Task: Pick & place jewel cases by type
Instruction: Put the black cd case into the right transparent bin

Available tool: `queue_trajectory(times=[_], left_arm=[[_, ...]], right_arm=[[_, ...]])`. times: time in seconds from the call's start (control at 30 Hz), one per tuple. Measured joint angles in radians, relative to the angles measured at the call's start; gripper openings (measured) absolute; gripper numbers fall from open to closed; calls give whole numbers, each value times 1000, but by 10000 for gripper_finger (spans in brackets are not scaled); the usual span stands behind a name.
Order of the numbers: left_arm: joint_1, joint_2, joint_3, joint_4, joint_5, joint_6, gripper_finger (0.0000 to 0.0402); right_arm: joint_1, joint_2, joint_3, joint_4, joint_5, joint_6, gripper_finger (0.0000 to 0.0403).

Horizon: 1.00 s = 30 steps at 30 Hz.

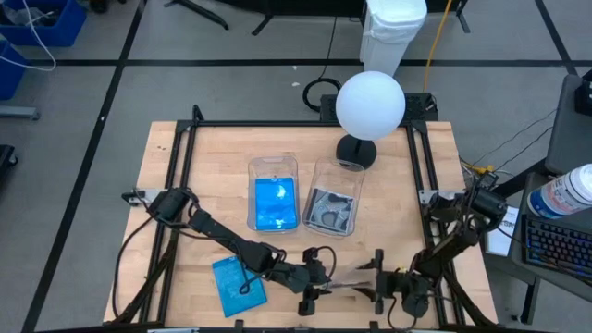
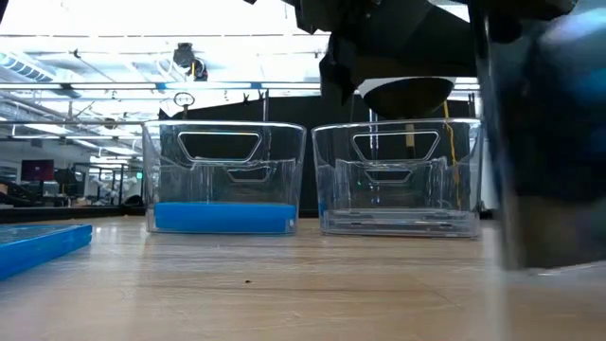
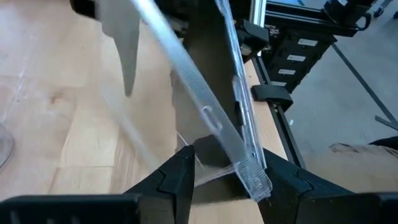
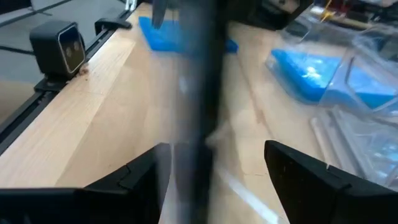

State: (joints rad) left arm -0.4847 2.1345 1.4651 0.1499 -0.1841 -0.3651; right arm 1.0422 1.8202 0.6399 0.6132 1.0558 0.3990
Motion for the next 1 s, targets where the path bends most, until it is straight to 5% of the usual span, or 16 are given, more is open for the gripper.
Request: queue_trajectory(times=[0.6,1.0], left_arm=[[-1,4,0,-14,4,47,147],[-2,3,0,-18,14,49,147]], right_arm=[[33,-2,0,-4,143,25,251],[69,-2,1,84,295,-184,252]])
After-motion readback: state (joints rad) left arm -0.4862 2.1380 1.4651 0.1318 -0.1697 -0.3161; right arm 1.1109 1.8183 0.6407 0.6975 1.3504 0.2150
